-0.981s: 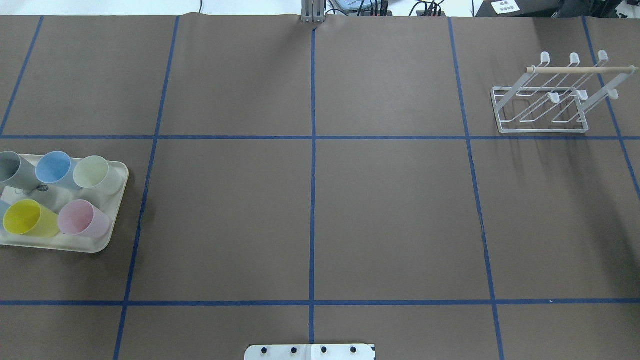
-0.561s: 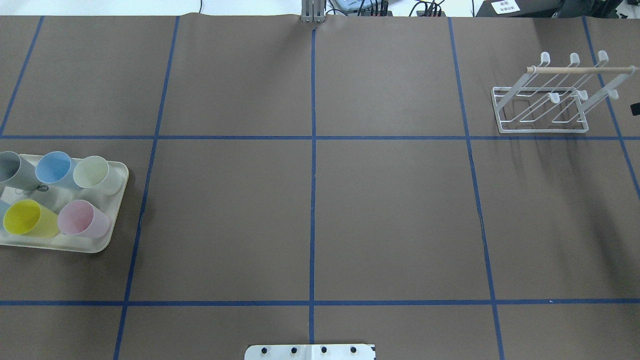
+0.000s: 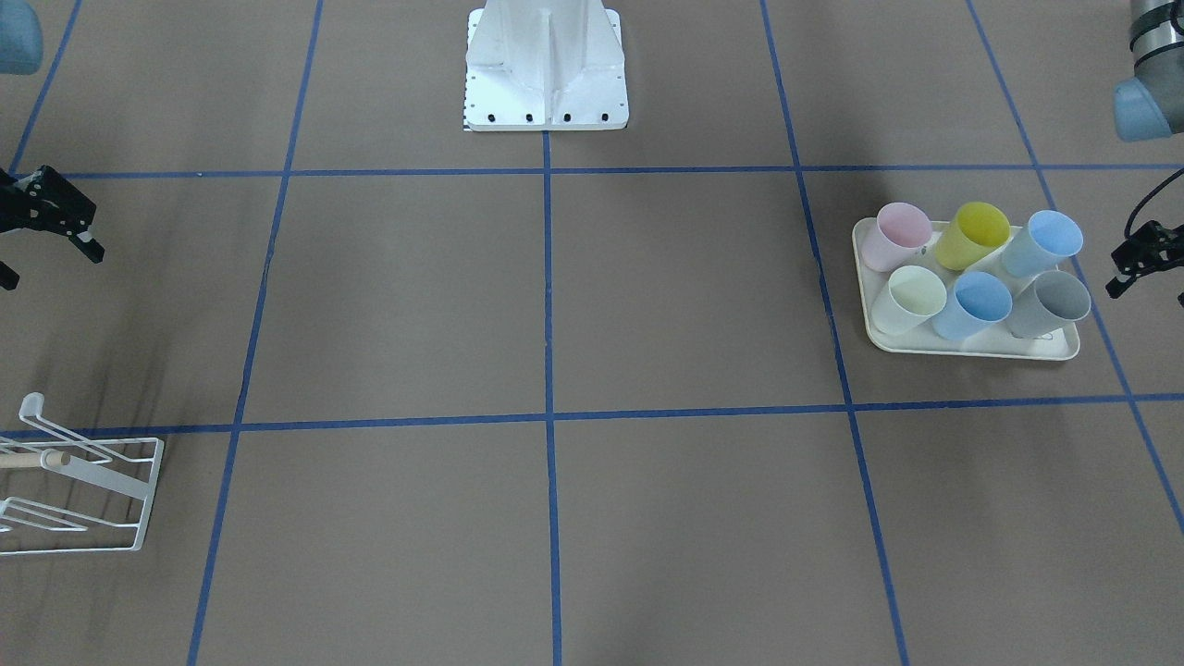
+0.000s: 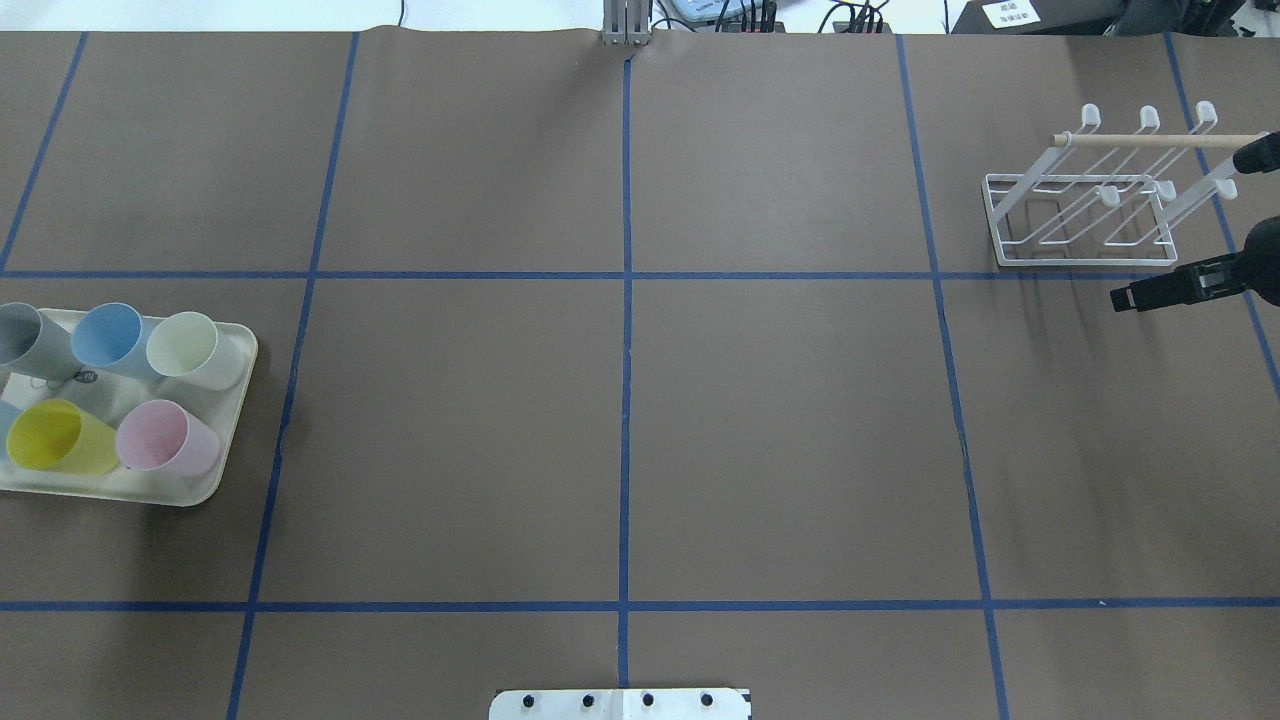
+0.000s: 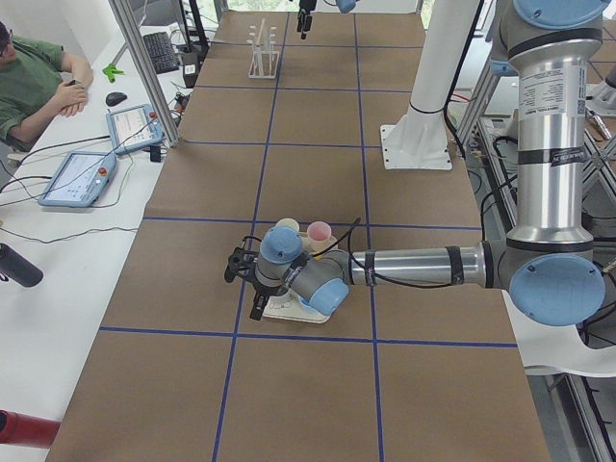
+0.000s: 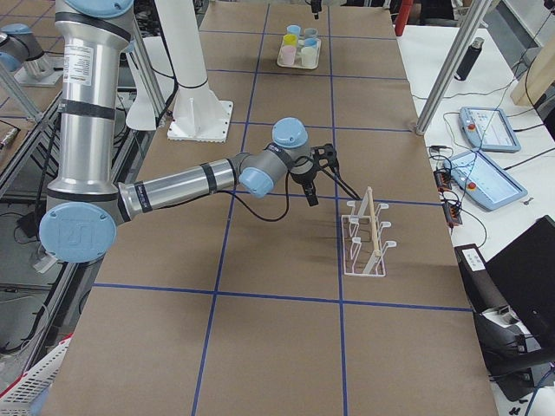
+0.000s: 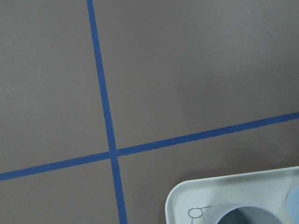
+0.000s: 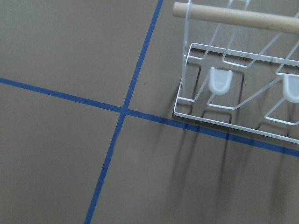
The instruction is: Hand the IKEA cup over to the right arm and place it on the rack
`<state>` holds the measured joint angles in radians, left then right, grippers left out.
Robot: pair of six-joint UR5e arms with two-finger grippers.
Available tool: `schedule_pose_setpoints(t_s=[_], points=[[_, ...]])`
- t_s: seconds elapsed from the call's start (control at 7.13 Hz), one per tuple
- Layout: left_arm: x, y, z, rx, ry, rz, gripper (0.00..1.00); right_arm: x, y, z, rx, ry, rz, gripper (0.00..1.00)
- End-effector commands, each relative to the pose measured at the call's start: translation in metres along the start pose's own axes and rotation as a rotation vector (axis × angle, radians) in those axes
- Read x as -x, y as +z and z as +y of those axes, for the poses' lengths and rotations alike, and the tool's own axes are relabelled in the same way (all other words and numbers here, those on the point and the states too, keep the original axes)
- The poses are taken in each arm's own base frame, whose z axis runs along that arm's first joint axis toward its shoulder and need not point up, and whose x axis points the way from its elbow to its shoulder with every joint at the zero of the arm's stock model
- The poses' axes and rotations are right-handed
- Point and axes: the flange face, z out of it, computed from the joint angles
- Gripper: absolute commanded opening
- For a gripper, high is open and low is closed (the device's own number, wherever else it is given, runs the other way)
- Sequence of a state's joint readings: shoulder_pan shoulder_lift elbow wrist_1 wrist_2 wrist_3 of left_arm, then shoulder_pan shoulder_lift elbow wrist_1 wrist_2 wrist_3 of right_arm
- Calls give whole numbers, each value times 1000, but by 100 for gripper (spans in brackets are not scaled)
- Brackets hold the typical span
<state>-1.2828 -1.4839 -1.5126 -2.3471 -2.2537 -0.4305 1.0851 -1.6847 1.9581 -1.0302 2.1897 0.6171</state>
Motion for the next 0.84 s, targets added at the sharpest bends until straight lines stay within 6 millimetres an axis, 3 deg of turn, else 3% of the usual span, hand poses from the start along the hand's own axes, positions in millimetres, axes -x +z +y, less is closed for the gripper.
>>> schedule_pose_setpoints(t_s=[0.0,0.14,0.28,0.56,0.7], points=[[-13,18,9,33,16,16,100,5,4,3,8,-7,-4,100],[-12,23,12,30,30,23,98,6,4,3,10,-7,-8,100],[-6,30,18,24,42,29,87,6,4,3,9,-9,-10,100],[-6,34,20,26,47,34,52,5,4,3,9,-8,-9,100],[-9,34,20,30,50,43,49,5,4,3,9,-8,-9,100]])
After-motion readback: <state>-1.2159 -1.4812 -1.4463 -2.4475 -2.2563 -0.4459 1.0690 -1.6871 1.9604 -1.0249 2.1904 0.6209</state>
